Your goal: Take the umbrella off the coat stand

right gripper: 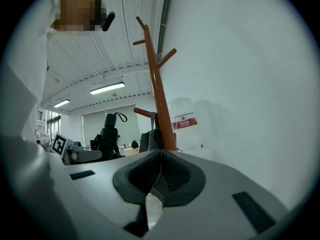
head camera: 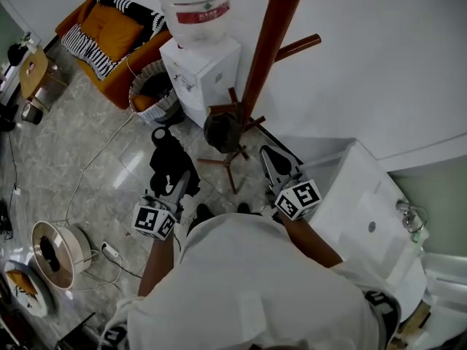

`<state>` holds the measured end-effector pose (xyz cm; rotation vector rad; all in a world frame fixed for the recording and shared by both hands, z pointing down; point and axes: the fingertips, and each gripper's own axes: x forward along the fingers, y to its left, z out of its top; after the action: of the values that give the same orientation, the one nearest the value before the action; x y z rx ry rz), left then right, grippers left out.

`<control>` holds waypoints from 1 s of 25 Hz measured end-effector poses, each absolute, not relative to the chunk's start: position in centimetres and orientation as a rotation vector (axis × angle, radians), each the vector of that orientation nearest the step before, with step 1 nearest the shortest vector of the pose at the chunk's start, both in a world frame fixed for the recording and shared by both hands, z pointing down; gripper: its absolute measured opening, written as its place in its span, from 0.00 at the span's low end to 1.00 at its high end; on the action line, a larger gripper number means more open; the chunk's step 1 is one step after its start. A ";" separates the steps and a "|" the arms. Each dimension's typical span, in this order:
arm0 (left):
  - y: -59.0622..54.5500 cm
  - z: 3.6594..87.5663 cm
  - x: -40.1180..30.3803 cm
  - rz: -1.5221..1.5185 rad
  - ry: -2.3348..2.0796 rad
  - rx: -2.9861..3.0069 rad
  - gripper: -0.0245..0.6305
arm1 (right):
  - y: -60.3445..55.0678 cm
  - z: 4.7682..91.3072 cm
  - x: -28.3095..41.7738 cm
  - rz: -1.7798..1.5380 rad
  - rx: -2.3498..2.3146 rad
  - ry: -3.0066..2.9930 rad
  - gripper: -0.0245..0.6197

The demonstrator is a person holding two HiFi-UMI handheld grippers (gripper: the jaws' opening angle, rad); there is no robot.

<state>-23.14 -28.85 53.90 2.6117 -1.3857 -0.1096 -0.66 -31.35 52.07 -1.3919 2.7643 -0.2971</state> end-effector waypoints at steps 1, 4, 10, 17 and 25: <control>-28.7 54.1 -23.0 -0.105 -1.379 2.609 0.45 | -31.3 52.1 -0.8 -0.300 -1.381 2.769 0.06; -28.5 54.5 -22.6 -0.092 -1.366 2.606 0.45 | -31.0 52.4 -1.1 -0.308 -1.356 2.781 0.06; -28.3 54.3 -22.6 -0.061 -1.359 2.616 0.45 | -30.7 52.6 -2.0 -0.286 -1.298 2.818 0.06; -28.1 54.8 -22.2 -0.051 -1.333 2.610 0.45 | -30.7 52.8 -1.6 -0.270 -1.304 2.820 0.06; -28.1 53.5 -21.6 -0.069 -1.306 2.642 0.45 | -30.9 51.5 -1.1 -0.232 -1.312 2.814 0.06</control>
<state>-21.57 -28.10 53.55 2.6419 -1.3059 -0.0694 -1.05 -30.88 51.51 -1.3116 2.8135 -0.2316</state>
